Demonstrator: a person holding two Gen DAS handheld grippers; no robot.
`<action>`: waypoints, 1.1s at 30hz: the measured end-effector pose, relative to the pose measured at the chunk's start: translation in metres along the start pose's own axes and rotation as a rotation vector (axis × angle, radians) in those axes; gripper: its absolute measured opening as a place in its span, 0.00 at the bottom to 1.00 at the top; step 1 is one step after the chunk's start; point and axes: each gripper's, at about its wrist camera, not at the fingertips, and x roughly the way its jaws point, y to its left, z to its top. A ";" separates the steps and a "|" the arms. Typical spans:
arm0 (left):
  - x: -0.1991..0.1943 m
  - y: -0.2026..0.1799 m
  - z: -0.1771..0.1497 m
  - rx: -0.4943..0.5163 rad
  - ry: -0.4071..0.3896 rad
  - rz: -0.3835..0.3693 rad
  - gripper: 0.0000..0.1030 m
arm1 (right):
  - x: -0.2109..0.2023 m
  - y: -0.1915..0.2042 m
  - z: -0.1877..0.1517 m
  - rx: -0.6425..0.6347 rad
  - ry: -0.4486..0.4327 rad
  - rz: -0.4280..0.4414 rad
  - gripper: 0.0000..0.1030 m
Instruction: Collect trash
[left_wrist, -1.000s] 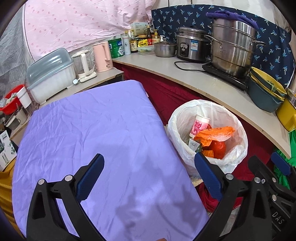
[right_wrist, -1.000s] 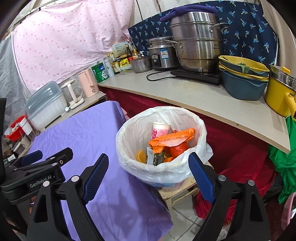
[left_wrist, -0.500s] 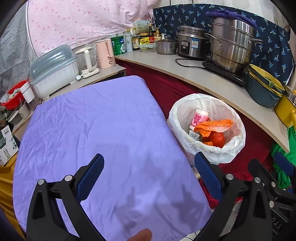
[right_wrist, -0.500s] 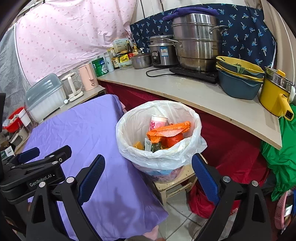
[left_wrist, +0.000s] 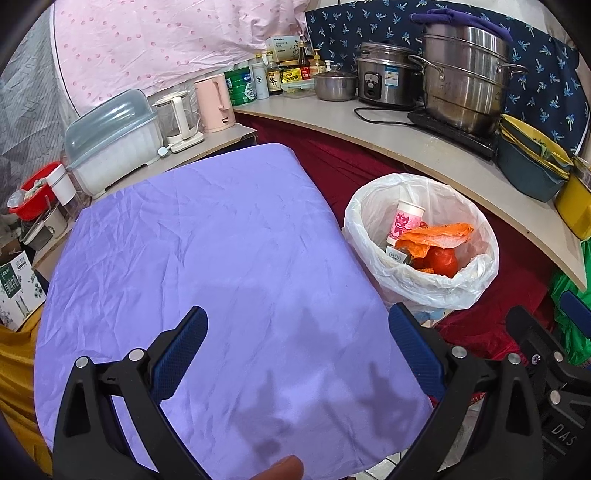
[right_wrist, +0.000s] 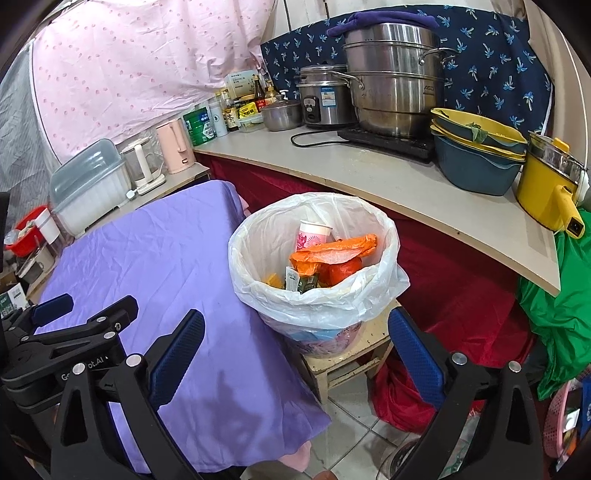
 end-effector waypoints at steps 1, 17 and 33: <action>0.001 0.000 -0.001 0.002 0.003 0.002 0.91 | 0.000 0.000 0.000 0.000 0.002 -0.002 0.93; 0.006 0.004 -0.004 -0.004 0.021 0.024 0.91 | 0.005 0.005 -0.004 -0.016 0.014 -0.002 0.93; 0.014 0.011 -0.001 -0.037 0.035 0.032 0.91 | 0.014 0.009 -0.004 -0.025 0.031 -0.008 0.93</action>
